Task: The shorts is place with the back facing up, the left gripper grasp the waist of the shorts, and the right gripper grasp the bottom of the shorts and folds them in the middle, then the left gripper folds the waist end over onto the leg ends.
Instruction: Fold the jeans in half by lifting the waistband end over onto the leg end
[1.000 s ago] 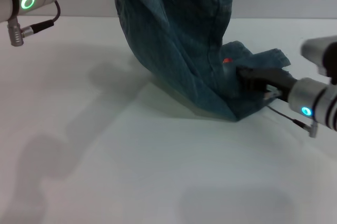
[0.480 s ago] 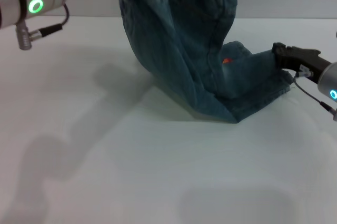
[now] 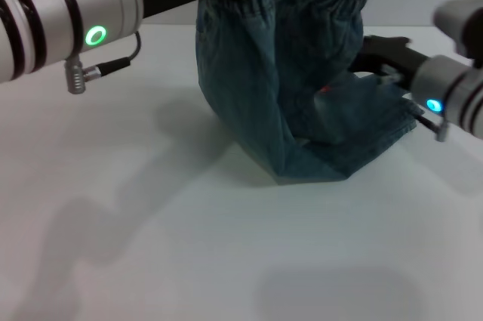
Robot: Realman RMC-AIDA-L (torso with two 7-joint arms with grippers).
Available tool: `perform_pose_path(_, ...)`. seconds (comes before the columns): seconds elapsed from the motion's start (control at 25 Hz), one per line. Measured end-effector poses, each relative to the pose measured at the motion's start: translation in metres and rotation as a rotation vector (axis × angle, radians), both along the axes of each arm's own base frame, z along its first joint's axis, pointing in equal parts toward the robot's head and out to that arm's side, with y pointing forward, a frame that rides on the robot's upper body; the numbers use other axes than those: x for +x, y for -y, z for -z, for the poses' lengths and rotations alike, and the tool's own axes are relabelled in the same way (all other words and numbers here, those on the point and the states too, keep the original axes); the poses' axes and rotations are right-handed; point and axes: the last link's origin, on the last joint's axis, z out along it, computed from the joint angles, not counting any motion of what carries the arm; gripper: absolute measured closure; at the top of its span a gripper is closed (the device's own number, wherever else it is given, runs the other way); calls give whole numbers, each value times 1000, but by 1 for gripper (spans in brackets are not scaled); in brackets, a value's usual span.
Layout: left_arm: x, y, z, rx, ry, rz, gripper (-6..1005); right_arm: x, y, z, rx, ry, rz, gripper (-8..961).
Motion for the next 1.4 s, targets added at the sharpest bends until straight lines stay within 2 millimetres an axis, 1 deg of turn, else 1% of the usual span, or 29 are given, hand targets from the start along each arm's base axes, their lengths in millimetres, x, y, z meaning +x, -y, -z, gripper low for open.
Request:
perform_pose_path(0.12,5,1,2,1,12,15,895,-20,0,14,-46,-11,-49,954)
perform_pose_path(0.24,9,0,2,5,18,30,894,-40,5,29,-98,-26,-99,953)
perform_pose_path(0.36,14,1,4,6,25,47,895,-55,9,41,-140,-30,-140,953)
perform_pose_path(0.48,19,3,8,7,39,66,896,-65,10,48,-161,-23,-168,953)
perform_pose_path(0.64,24,4,14,3,50,86,898,-74,10,51,-170,-47,-176,953)
perform_pose_path(0.96,23,0,18,-5,43,83,902,-91,17,65,-225,-49,-220,953)
perform_pose_path(1.08,21,-1,20,-7,41,77,903,-92,20,69,-241,-48,-221,953)
perform_pose_path(1.2,19,-2,20,-8,40,72,902,-87,22,71,-243,-36,-211,953)
perform_pose_path(1.28,17,-4,21,-7,38,63,911,-78,21,69,-229,-23,-191,953)
perform_pose_path(1.4,12,-7,23,-7,35,47,911,-58,18,57,-173,-13,-147,953)
